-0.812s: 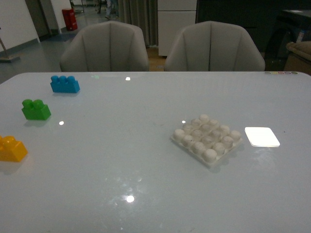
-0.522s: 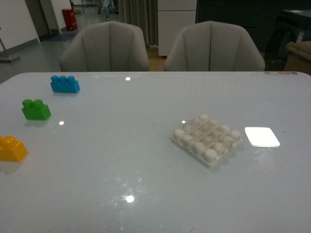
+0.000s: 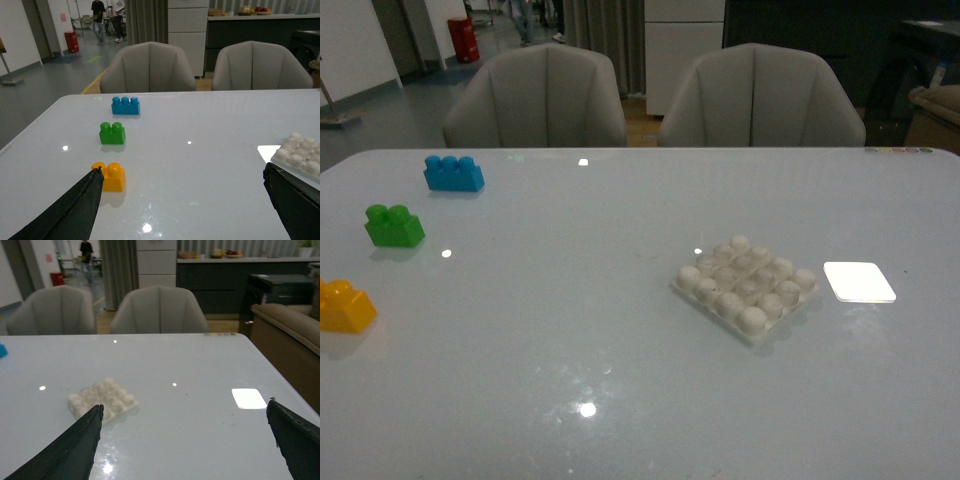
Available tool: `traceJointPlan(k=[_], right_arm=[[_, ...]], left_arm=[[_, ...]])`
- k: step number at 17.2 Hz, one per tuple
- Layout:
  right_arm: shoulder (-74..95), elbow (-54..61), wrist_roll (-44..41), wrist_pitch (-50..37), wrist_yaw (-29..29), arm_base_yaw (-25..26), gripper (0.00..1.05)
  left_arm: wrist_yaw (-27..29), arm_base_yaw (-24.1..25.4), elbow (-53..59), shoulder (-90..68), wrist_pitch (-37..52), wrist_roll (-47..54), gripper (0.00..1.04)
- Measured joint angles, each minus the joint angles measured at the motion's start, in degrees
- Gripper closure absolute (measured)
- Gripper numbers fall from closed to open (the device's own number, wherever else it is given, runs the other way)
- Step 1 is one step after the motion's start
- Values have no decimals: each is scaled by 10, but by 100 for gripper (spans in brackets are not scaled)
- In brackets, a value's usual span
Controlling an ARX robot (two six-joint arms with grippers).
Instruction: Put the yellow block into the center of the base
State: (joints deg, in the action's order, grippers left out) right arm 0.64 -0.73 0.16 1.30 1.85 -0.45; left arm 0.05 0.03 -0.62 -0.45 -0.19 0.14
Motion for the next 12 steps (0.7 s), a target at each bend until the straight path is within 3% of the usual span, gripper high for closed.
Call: traceJointPlan(k=[1,2,3,6,8,12], right_arm=[[57,-14,-2,-17,68,-14,6],[171,-56,-8,-101,84,27,6],[264,-101,-13,-185,75,50,6],[504,-226,-16,-336,41,46,6],[684,-332,5,-322,26,46,6],[969,-516,43,-208,-10,18,6]], left_arm=[[0,0,0,0,0,0,7],[0,0,0,0,1,0,7],[0,0,0,0,0,0,7],[0,0,0,0,0,0,7],[0,0,0,0,0,0,7],[0,0,0,0,0,0,7]])
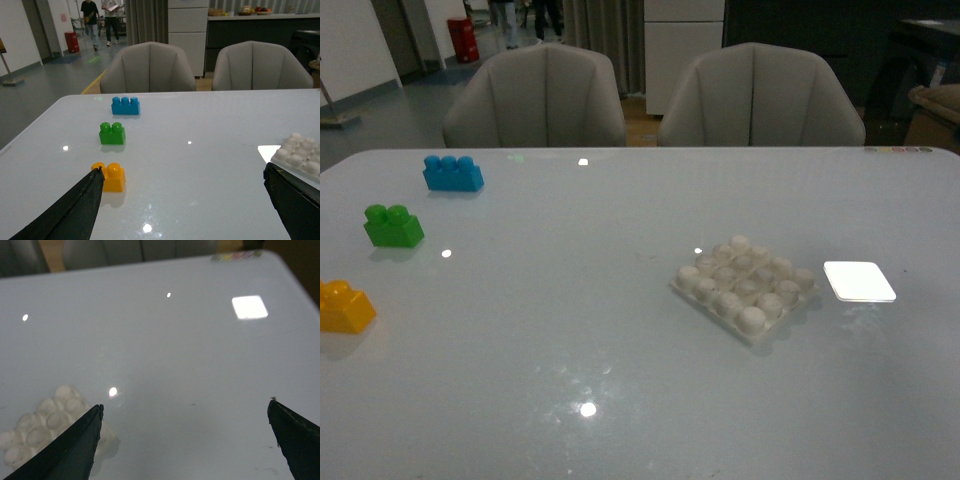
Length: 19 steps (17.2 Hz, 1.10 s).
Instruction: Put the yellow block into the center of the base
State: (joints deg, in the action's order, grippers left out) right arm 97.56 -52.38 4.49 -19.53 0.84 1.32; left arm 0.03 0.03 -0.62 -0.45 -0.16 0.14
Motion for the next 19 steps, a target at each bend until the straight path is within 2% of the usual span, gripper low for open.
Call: traceJointPlan(k=[2,6,11,19], right_arm=[[105,-54,-10,31,-5,-39,6],[219,-127,-31,61,-38,-82,6],[297,-219,-43,105,-58,-97,6],[342,-240,-67,106,-89,-100,6]], left_arm=[[0,0,0,0,0,0,7],[0,0,0,0,0,0,7],[0,0,0,0,0,0,7],[0,0,0,0,0,0,7]])
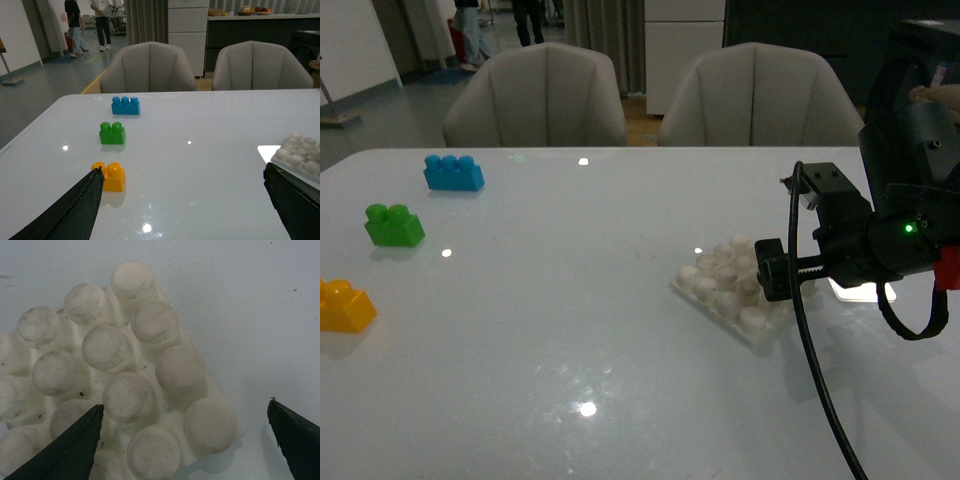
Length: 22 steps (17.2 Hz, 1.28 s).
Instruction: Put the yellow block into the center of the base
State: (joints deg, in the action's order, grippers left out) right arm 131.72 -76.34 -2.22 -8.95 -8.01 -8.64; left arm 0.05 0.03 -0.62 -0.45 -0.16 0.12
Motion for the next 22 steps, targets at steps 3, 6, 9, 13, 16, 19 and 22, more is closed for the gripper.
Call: traceJointPlan(k=[3,6,9,13,16,19,22], right_arm=[[14,-12,0,-8,-15,1,6],[24,-23,2,-21,-29,-1,6],[33,-25,16,-40,-40,-16,6],[39,-23,49,-50,-38,-36,6],[39,-13,63,-61,-35,-53,6],[40,-14,80,-61,-27,-78,6],[43,-31,105,-50,-26,-117,6]], left_arm=[[0,0,0,0,0,0,7],[0,0,0,0,0,0,7],[0,0,0,0,0,0,7],[0,0,0,0,0,0,7],[0,0,0,0,0,0,7],[0,0,0,0,0,0,7],[0,0,0,0,0,0,7]])
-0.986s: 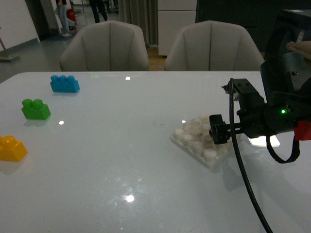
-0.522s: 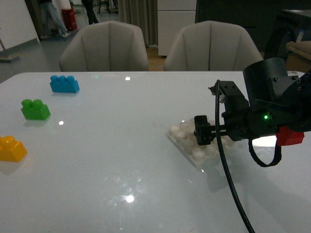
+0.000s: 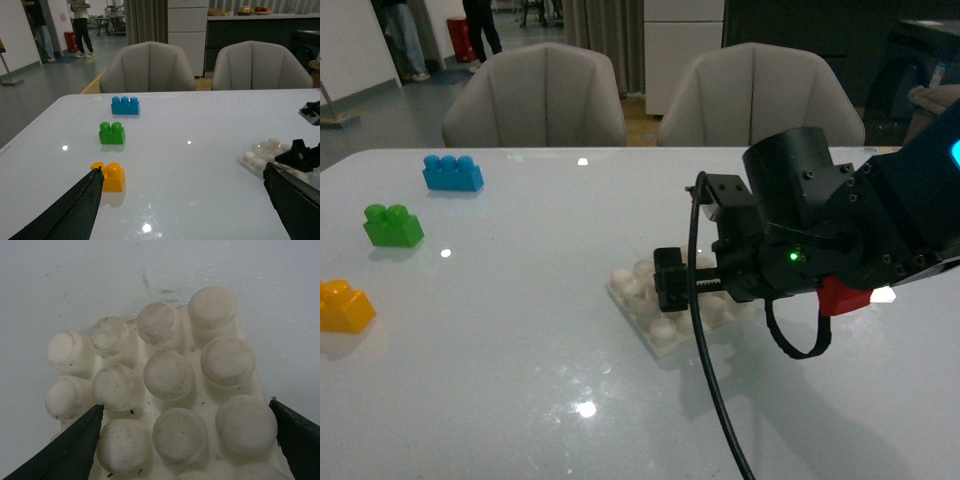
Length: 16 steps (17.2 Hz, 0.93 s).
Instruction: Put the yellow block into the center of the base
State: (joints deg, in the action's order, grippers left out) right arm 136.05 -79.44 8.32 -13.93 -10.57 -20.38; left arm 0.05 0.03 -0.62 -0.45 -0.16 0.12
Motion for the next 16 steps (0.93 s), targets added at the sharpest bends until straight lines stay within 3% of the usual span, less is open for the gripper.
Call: traceJointPlan(k=[3,6,13,16], right_arm=[[2,-15,26,10,0,-22,6],[-10,1,41,-11,-1,-12,6],[-285,238,103,-168,13,138,6],[-490,389,120,-175,24,187,6]], left_arm=[[0,0,0,0,0,0,7],[0,0,0,0,0,0,7],[0,0,0,0,0,0,7],[0,0,0,0,0,0,7]])
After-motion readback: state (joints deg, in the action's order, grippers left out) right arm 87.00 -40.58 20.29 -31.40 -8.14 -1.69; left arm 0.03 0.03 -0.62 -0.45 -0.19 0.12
